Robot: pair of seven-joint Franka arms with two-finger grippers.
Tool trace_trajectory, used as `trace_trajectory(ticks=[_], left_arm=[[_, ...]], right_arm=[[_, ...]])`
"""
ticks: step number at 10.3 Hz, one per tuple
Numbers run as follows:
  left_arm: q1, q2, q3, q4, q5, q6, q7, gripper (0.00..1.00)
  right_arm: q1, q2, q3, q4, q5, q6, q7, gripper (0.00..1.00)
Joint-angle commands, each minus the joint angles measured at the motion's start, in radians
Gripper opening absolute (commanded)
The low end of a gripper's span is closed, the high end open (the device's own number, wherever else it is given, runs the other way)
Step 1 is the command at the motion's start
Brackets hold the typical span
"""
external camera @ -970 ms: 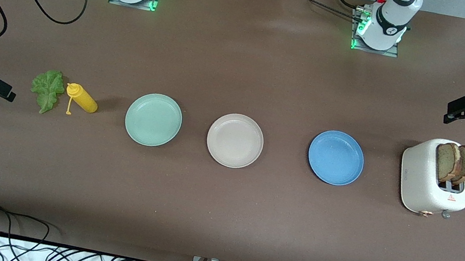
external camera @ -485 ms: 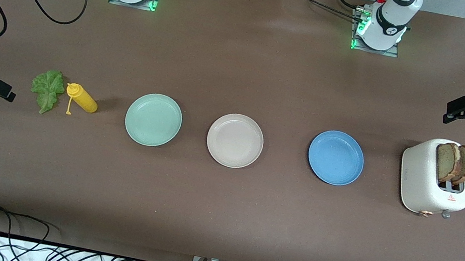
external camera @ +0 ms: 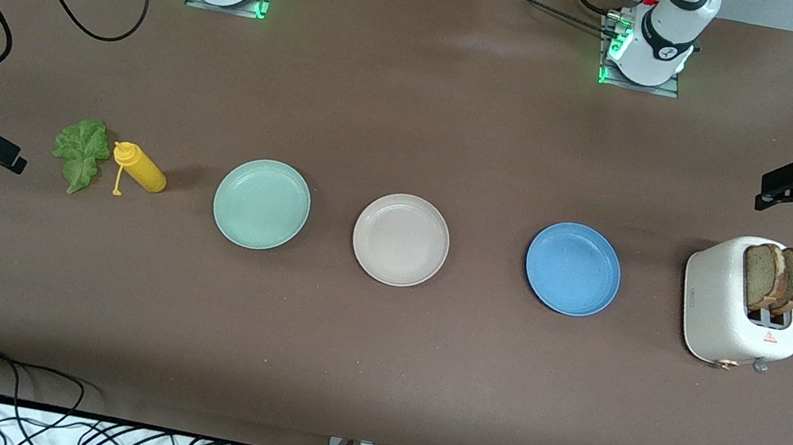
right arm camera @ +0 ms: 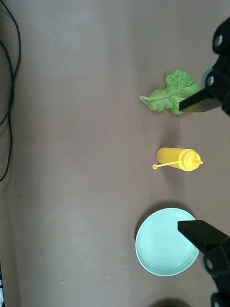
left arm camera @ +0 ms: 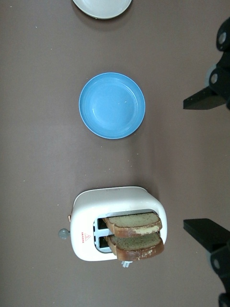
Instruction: Make sandwich on beige plate with both arms
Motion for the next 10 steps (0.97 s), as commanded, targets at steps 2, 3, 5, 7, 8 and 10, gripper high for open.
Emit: trace_trajectory(ticks=[2,3,5,7,8,10], left_arm=[[0.003,0.007,-0.006,0.023,0.02,-0.018,0.013,1.0],[0.003,0.007,-0.006,0.023,0.021,-0.018,0.013,1.0],[0.003,0.007,-0.006,0.023,0.021,-0.018,0.013,1.0],[0.003,0.007,-0.006,0.023,0.021,-0.018,0.013,1.0],[0.003,0.007,-0.006,0.023,0.021,-0.018,0.013,1.0],[0.003,0.007,-0.005,0.023,0.021,-0.018,0.011,1.0]], right_arm=[[-0.004,-0.015,0.005,-0.01,-0.005,0.004,-0.007,1.0],[-0.004,-0.015,0.005,-0.01,-0.005,0.004,-0.007,1.0],[-0.004,-0.015,0.005,-0.01,-0.005,0.004,-0.007,1.0],[-0.004,-0.015,0.005,-0.01,-0.005,0.004,-0.007,1.0],[-0.004,-0.015,0.005,-0.01,-0.005,0.004,-0.005,1.0],[-0.004,-0.015,0.005,-0.01,-0.007,0.004,0.004,1.0]])
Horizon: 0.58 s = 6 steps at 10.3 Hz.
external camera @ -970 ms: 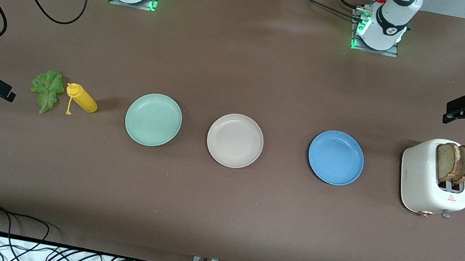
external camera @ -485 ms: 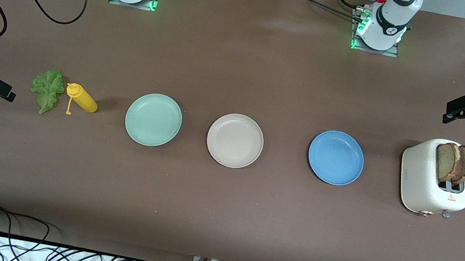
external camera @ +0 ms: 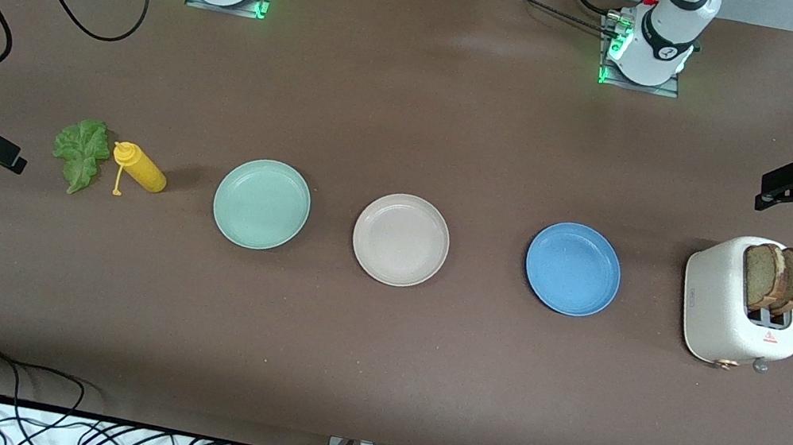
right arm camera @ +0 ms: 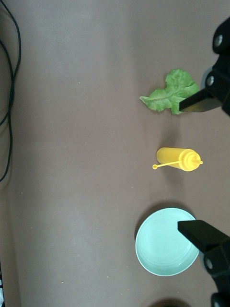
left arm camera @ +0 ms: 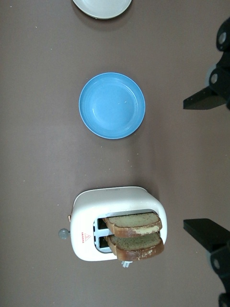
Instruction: Make sandwich on beige plate with both arms
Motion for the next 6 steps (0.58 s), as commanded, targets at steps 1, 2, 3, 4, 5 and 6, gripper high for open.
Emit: trace_trajectory(ticks=[1,2,3,4,5,6], left_arm=[[0.003,0.006,-0.006,0.021,0.021,-0.018,0.005,1.0],[0.003,0.01,-0.005,0.023,0.023,-0.018,0.011,1.0],[0.004,0.012,-0.005,0.021,0.024,-0.014,0.012,1.0],[0.003,0.023,-0.003,0.021,0.027,-0.01,0.012,1.0],[0.007,0.038,-0.002,0.023,0.029,-0.006,0.012,1.0],[0.007,0.061,0.001,0.023,0.055,0.0,0.014,1.0]], right_arm=[[-0.003,-0.015,0.005,-0.01,-0.007,0.003,0.005,1.0],[-0.001,-0.015,0.005,-0.01,-0.007,0.003,0.005,1.0],[-0.001,-0.015,0.005,-0.01,-0.007,0.003,0.006,1.0],[-0.001,-0.015,0.005,-0.01,-0.007,0.003,0.007,1.0],[-0.004,-0.015,0.005,-0.01,-0.007,0.003,0.007,1.0],[-0.006,-0.015,0.005,-0.01,-0.007,0.003,0.005,1.0]])
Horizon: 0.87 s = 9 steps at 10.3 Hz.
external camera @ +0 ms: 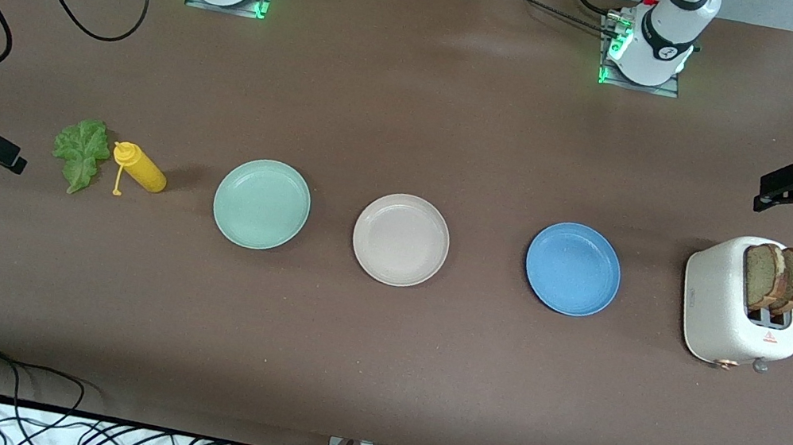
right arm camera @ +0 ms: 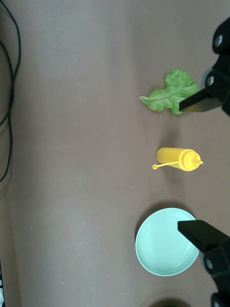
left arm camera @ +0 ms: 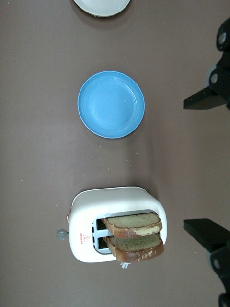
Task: Make sandwich on beige plate with both arms
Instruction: 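Reach the left gripper down to the bread slices in the toaster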
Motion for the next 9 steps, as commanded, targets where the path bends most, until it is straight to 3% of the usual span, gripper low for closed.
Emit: trace_trajectory(ticks=[1,5,9], left_arm=[[0.006,0.068,0.003,0.022,0.096,0.041,0.002,1.0],[0.091,0.172,0.002,-0.016,0.133,0.196,0.017,1.0],[0.109,0.168,0.002,-0.198,0.141,0.35,0.019,1.0]], right_arm=[[-0.006,-0.015,0.003,-0.01,-0.007,0.004,-0.003,1.0],[-0.006,-0.015,0.003,-0.01,-0.005,0.003,0.009,1.0],[-0.004,-0.015,0.005,-0.01,-0.005,0.003,0.009,1.0]])
